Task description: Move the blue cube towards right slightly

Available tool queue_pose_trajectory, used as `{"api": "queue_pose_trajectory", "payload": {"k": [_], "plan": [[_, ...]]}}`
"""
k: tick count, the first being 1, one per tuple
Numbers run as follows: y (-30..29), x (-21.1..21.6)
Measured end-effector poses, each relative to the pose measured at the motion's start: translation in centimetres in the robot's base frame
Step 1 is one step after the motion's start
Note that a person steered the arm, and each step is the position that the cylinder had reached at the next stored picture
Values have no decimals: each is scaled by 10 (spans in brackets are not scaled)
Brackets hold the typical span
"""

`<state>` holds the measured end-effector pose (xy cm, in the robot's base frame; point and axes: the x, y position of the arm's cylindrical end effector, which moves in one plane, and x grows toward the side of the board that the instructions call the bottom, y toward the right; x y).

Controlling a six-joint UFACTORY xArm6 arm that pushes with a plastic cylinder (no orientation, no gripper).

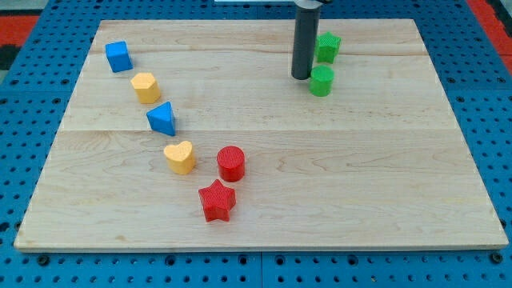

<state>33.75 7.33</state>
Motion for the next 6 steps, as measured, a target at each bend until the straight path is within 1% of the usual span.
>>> {"api": "queue_pose_trajectory", "payload": {"k": [1, 2, 3, 4, 5, 6], "plan": [[-1, 23], [-82, 23], [-180, 15], [-237, -39], [-295, -13], [-322, 30]]}}
